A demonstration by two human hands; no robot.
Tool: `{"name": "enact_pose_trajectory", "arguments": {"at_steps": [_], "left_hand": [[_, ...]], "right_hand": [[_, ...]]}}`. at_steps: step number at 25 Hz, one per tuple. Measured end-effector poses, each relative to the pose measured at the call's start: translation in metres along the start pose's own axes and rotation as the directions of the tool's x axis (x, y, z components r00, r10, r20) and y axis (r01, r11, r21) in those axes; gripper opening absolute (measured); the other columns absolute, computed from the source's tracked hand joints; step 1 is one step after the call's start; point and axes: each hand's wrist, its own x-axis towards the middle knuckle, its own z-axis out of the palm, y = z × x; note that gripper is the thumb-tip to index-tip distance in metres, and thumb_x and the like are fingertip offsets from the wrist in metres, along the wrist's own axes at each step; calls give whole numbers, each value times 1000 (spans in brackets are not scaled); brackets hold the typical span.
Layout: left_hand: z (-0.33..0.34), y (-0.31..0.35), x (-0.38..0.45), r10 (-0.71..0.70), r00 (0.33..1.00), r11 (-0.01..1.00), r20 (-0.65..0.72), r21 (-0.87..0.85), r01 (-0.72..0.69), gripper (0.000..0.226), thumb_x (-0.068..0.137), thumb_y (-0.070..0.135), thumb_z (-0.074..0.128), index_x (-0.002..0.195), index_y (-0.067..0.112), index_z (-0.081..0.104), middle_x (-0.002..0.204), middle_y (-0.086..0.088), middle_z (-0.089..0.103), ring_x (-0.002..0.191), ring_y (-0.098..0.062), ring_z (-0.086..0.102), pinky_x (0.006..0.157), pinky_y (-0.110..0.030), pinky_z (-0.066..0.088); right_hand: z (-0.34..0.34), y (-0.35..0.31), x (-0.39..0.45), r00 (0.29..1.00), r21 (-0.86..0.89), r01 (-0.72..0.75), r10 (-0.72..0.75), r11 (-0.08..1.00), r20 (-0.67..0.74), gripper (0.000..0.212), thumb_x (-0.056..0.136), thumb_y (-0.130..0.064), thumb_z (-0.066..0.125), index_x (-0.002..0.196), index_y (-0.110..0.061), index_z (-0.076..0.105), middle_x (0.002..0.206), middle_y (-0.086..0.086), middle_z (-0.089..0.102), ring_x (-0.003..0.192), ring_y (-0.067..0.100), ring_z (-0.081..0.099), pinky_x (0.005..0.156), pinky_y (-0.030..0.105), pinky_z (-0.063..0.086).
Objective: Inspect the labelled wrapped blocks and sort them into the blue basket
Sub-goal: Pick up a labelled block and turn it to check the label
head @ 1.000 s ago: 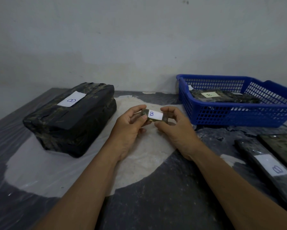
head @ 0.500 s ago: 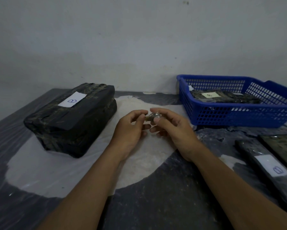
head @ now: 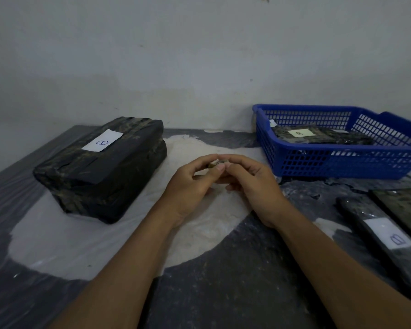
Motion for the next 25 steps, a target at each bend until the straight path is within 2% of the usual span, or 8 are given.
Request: {"name": "enact_pose_trajectory", "arguments": {"at_steps": [2, 6, 9, 11, 14, 16, 19, 25], "left_hand": [[-1, -2, 1, 15, 1000, 1000, -12, 25, -15, 36, 95, 45, 67, 129, 35, 68, 124, 8, 71, 113, -10, 69, 95, -36, 58], [-1, 1, 0, 5, 1000, 999, -11, -50, -5, 34, 97, 31, 68, 130, 30, 68, 118, 7, 74, 103, -7, 71, 83, -26, 54], [0, 3, -2, 31, 999, 999, -29, -25, -32, 46, 95, 20, 70, 139, 32, 59, 121, 19, 66, 104, 0, 69, 79, -18, 55], [1, 0, -3, 60, 997, 998, -50, -30, -61, 65, 92, 9, 73, 147, 33, 48, 134, 23, 56, 113, -6, 68, 86, -22, 58], [3, -2, -3, 83, 996, 989, -45, -116, -88, 82, 93, 3, 70, 156, 39, 32, 154, 16, 42, 123, -14, 65, 95, -35, 59], [5, 2, -3, 21, 994, 991, -104, -132, -35, 70, 97, 15, 68, 155, 38, 35, 152, 15, 46, 122, -12, 64, 94, -35, 59], [6, 3, -1, 30, 987, 999, -159, -28, -35, 36, 100, 24, 63, 135, 31, 61, 131, 12, 67, 113, -7, 67, 87, -29, 60], [6, 3, -2, 100, 989, 995, -108, 24, -98, 24, 100, 21, 65, 118, 35, 68, 120, 17, 71, 115, -3, 66, 104, -40, 54]], "right_hand": [[0, 0, 0, 1000, 13, 3, -3, 1000, -1, 24, 102, -12, 59, 118, -17, 75, 102, 5, 80, 96, 18, 76, 81, 31, 56], [0, 1, 1, 1000, 39, 1, -2, 999, 18, 25, 102, -10, 57, 117, -18, 75, 104, 6, 80, 92, 19, 76, 77, 30, 54], [0, -1, 2, 997, 88, -46, 41, 995, 62, 28, 105, -15, 50, 123, -22, 71, 109, 11, 78, 90, 21, 75, 76, 31, 53], [0, 0, 3, 997, 12, -56, 55, 998, 50, 30, 104, -23, 56, 133, -29, 64, 105, 9, 78, 88, 16, 75, 76, 29, 55], [0, 4, 4, 999, -122, -37, 41, 992, 25, 45, 98, -21, 68, 141, -30, 57, 102, 3, 78, 91, 11, 75, 80, 30, 57], [0, 5, 3, 999, -88, -37, 40, 995, 29, 37, 97, -13, 67, 132, -26, 62, 109, 0, 77, 98, 13, 75, 83, 32, 58], [0, 6, 3, 999, -97, -20, 24, 995, 35, 27, 98, -10, 66, 121, -25, 68, 113, -4, 77, 103, 11, 73, 86, 33, 59], [1, 4, 7, 997, 102, -65, 61, 993, 42, 37, 91, -42, 58, 122, -28, 72, 121, 4, 74, 111, 24, 71, 86, 36, 55]]}}
